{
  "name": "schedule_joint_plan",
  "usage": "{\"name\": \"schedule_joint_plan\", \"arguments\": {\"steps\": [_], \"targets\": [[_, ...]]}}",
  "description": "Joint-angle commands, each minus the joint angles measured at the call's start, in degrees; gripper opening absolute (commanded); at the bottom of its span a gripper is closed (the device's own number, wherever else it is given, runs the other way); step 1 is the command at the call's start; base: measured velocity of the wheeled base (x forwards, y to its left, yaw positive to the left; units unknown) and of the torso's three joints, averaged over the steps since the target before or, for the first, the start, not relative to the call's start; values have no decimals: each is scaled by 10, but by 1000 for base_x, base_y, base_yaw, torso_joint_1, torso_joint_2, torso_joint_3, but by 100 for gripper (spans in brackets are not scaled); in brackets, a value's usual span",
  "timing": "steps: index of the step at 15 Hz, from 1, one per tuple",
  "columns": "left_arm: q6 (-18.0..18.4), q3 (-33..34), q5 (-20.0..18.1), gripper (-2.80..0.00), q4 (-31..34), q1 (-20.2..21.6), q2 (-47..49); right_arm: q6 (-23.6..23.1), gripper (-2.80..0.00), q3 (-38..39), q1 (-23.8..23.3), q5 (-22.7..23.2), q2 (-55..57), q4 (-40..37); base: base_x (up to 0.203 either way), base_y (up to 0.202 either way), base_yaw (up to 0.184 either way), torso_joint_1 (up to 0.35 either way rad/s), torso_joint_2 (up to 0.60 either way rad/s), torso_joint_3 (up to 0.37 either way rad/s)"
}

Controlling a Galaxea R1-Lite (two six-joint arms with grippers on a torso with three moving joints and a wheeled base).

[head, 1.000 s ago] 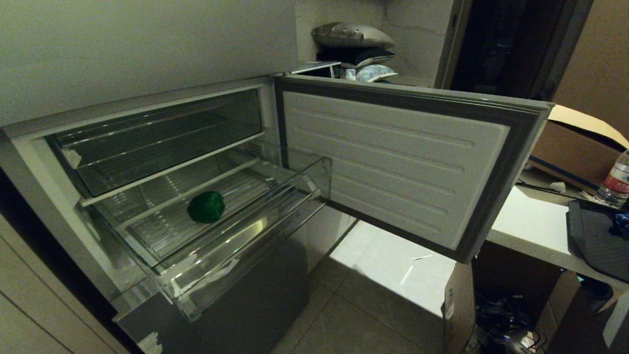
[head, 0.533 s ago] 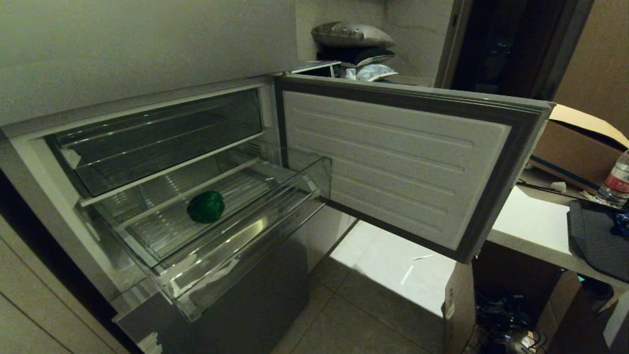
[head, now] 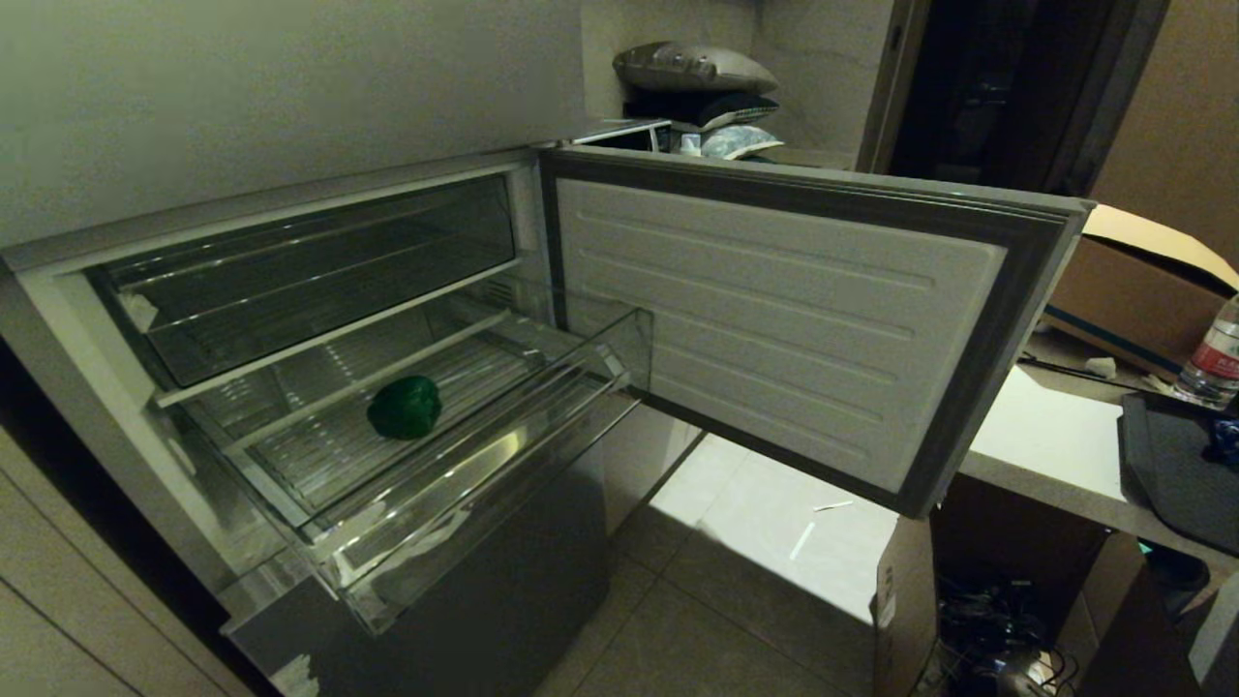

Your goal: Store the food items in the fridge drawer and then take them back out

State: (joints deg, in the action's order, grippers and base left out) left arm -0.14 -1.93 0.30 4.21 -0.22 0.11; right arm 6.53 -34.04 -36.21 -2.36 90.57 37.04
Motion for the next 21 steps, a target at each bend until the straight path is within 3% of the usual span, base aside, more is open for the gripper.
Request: {"name": "schedule_joint_plan", "arguments": {"steps": [1,10,16,19,21], "targets": [[0,0,0,-280,0,0,1,-3,0,-24,-33,0,47,3,0,0,0,0,0,0],[0,0,0,-280,0,0,1,-25,0,-110,-107,3,128,2,0,0,0,0,0,0],[0,0,0,-280,0,0,1,-25,0,-168,-113,24,190,3,0,0,0,0,0,0],[0,0,0,-280,0,0,1,-23,0,-190,-113,70,214,2,0,0,0,0,0,0],[0,0,0,-280,0,0,1,-22,0,-196,-113,75,224,2,0,0,0,0,0,0]]}}
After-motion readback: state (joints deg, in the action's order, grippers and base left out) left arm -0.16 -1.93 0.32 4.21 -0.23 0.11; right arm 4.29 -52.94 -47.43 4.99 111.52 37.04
